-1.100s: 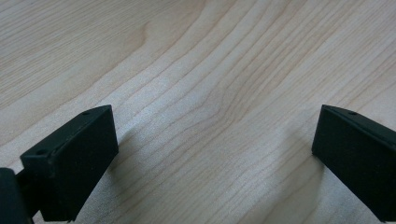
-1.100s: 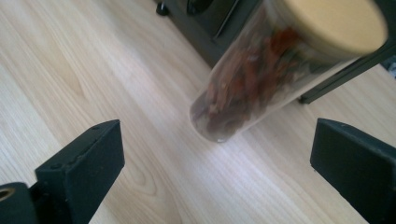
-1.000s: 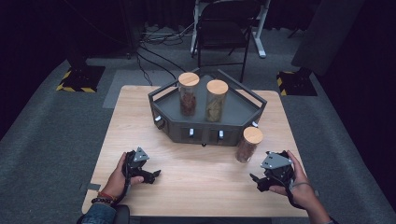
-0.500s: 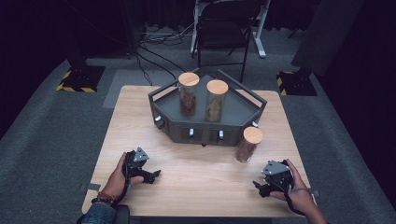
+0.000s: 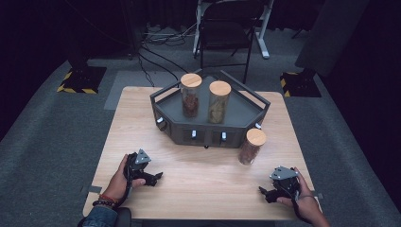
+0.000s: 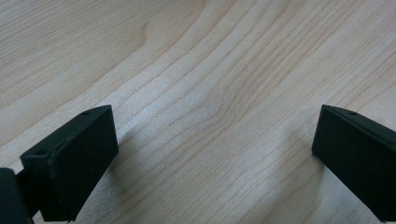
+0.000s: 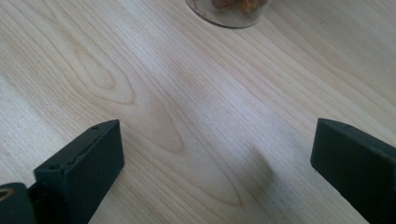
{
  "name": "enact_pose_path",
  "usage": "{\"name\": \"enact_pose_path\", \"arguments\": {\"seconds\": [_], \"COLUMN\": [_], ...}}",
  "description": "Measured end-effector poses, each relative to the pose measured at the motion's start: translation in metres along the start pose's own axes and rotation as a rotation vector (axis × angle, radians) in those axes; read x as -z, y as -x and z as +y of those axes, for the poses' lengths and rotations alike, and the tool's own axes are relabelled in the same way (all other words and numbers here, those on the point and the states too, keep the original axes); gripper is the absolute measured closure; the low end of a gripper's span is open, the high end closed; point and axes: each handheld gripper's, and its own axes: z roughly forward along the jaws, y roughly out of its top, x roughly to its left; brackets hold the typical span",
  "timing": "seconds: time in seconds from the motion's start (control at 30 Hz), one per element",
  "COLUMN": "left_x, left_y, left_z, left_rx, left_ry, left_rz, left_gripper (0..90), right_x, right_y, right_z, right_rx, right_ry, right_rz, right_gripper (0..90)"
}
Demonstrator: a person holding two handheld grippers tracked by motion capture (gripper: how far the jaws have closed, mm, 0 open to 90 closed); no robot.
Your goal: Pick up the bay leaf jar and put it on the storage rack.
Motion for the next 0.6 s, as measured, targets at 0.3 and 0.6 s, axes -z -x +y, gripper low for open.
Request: {"name": "enact_pose_path", "arguments": {"seconds": [0.3,0.6], "left_x": [0.000,0.000], "left_y": [0.000,0.000], "left_z": [0.000,0.000], "left_rx": [-0.001,-0.003], "left_ry": [-0.001,0.000], "left_rz": [-0.001,-0.004], "left_gripper": [0.0,0.0], "right_x": [-0.006,-0.006], "right_y": [0.011,0.011], "right_z": [-0.023,-0.023], "right_rx": [-0.192,-0.192], "right_ry": [0.102,0.102], "right_rz": [0.091,0.091], "right_gripper": [0.0,0.0]}}
